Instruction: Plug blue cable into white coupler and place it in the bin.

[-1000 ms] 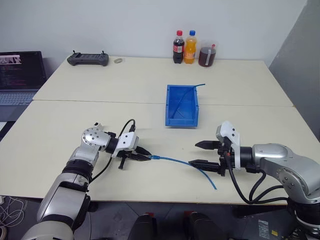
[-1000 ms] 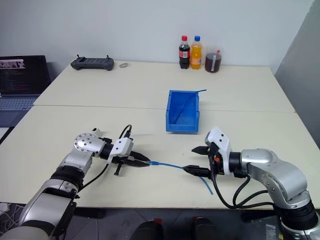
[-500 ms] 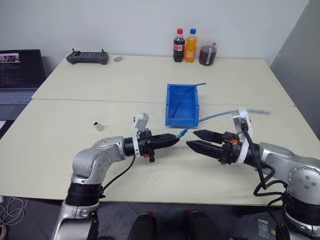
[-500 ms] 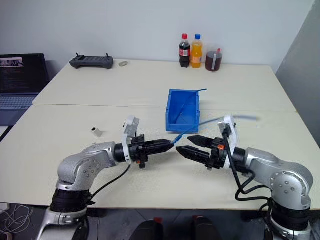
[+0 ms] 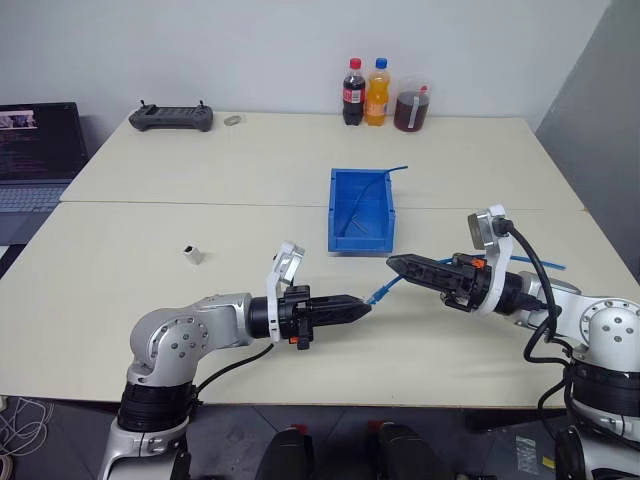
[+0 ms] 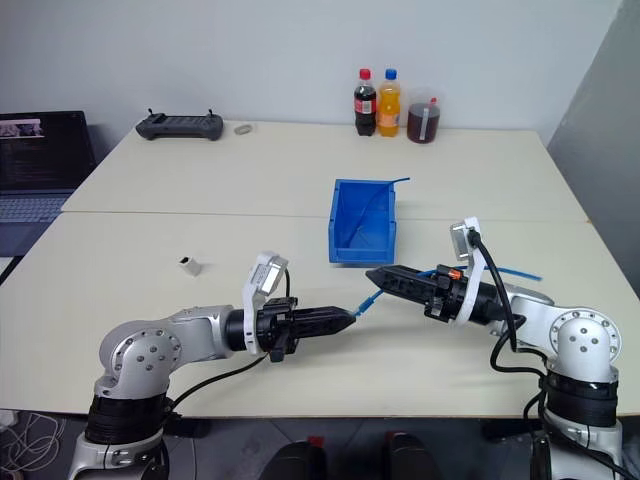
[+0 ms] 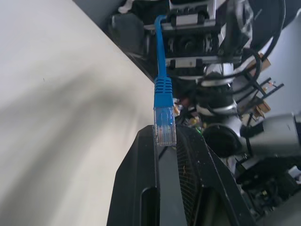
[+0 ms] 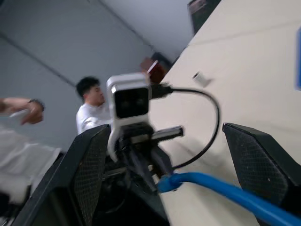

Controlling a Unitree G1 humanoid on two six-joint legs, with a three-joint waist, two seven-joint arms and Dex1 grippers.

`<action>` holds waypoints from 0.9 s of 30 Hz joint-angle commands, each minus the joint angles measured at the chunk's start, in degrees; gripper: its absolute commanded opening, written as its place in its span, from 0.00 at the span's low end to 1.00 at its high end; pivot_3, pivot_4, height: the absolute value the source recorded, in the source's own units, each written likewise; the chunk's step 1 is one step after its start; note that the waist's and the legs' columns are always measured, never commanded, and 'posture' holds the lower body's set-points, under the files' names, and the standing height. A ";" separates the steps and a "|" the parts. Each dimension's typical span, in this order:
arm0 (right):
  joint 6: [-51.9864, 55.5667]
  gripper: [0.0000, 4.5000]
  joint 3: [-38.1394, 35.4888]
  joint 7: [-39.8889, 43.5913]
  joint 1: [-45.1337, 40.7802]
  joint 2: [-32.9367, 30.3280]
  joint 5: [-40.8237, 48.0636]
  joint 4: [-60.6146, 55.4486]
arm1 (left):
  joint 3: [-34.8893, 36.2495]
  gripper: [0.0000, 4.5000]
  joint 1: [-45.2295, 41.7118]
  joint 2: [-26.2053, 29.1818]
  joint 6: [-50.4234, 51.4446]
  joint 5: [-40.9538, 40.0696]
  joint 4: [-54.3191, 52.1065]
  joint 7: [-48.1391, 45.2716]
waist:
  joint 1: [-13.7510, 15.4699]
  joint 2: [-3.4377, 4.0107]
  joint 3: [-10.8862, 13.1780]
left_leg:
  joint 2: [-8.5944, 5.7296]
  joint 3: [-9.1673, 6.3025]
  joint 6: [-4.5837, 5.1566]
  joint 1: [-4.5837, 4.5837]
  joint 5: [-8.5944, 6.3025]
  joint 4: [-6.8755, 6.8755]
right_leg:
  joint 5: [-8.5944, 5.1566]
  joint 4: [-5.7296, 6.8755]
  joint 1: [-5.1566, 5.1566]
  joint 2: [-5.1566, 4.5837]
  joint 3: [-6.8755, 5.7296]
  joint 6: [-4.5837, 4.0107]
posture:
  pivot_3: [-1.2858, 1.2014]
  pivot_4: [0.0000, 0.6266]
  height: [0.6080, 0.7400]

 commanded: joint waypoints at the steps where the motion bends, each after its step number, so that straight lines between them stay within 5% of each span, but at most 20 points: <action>1: 1.39 0.90 2.43 2.75 -1.08 -2.05 4.49 -1.46 | -0.48 0.05 -1.40 -0.03 -0.33 -2.28 -0.37 -1.11 | 0.02 0.00 0.00 | -0.01 0.00 0.00 -0.01 0.00 0.01 | 0.00 -0.01 0.00 -0.01 0.01 0.00 | 0.52 0.24 1.00; 15: -1.99 0.90 6.70 5.05 -0.43 -3.87 0.63 -1.09 | -0.81 0.05 -0.12 1.08 0.15 -6.40 -2.75 0.18 | -0.05 0.00 0.00 | 0.02 -0.01 0.00 -0.01 0.00 0.00 | -0.01 -0.02 -0.01 -0.01 0.00 0.01 | 0.52 0.24 1.00; 27: -2.47 0.26 7.38 8.75 0.58 -6.89 -1.32 -1.50 | -0.72 0.05 -0.77 -0.08 -2.06 -6.32 -2.74 2.42 | -0.02 -0.01 0.00 | 0.02 -0.01 0.00 -0.05 0.00 -0.01 | -0.01 -0.09 -0.01 -0.01 0.00 0.02 | 0.52 0.24 1.00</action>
